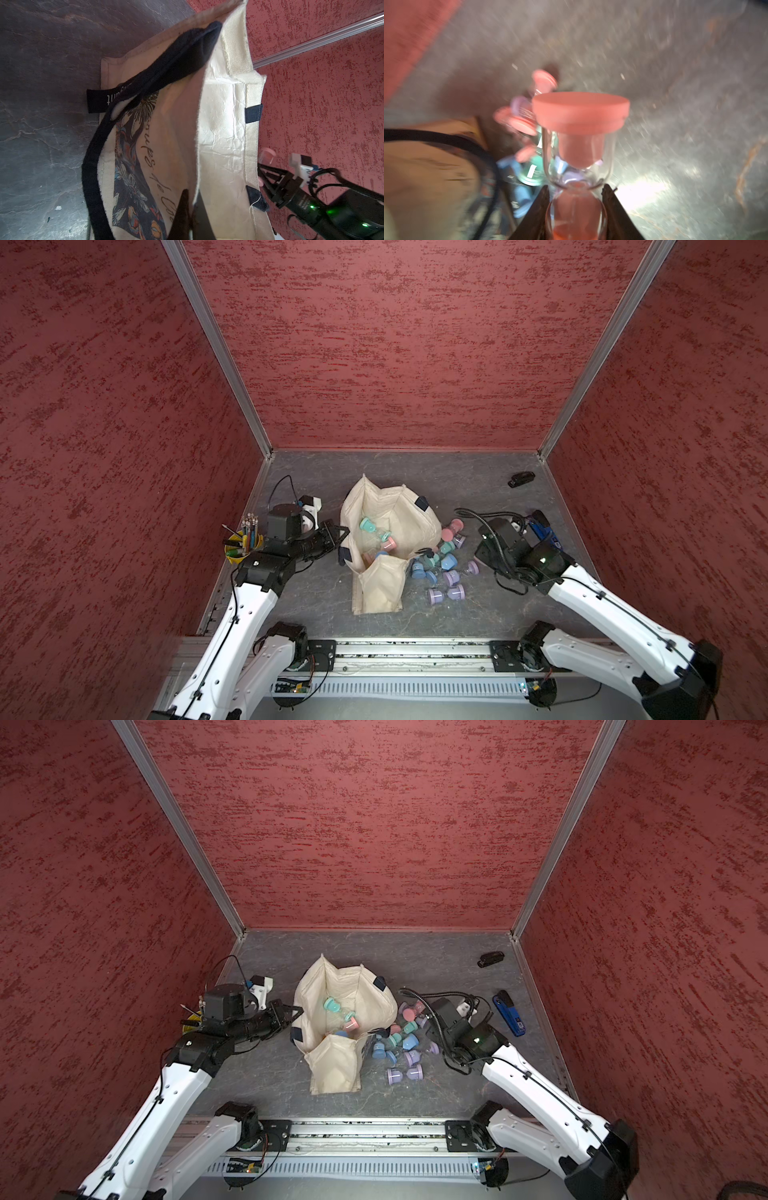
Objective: Put the hourglass into the canvas bag
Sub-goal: Pick up the hourglass from the center of the board, then place the hourglass in the canvas bag.
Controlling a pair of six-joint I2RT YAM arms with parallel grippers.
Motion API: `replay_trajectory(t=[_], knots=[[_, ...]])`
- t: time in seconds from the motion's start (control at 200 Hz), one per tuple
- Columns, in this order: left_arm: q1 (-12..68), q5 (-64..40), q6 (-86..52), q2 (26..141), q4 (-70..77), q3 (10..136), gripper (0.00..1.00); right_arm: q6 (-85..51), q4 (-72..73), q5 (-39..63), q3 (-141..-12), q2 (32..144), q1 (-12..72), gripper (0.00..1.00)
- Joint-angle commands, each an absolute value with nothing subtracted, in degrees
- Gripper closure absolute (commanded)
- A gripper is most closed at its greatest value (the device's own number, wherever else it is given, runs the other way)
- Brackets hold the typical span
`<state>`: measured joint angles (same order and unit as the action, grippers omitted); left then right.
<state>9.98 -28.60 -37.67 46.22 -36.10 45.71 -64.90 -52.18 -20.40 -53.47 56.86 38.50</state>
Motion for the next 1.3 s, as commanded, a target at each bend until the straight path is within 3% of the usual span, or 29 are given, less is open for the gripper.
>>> replay_trajectory(t=[0.0,0.316,0.576,1.293], knots=[[9.85,-28.51,-37.01,45.32,-35.55,45.96,0.98,-60.24,-50.98,-26.72,-60.18,57.57,38.67,0.97],[9.46,-28.39,-37.72,46.49,-36.03,46.05,1.00,-49.21,-36.28,-20.69,-72.13,63.57,39.35,1.00],[7.97,-30.33,-38.15,47.06,-35.52,45.74,1.00,-46.17,-30.01,-19.86,-77.67,70.61,45.95,1.00],[6.65,-31.40,-37.41,47.35,-36.91,45.71,1.00,-43.12,-27.33,-14.73,-81.57,78.98,51.81,1.00]])
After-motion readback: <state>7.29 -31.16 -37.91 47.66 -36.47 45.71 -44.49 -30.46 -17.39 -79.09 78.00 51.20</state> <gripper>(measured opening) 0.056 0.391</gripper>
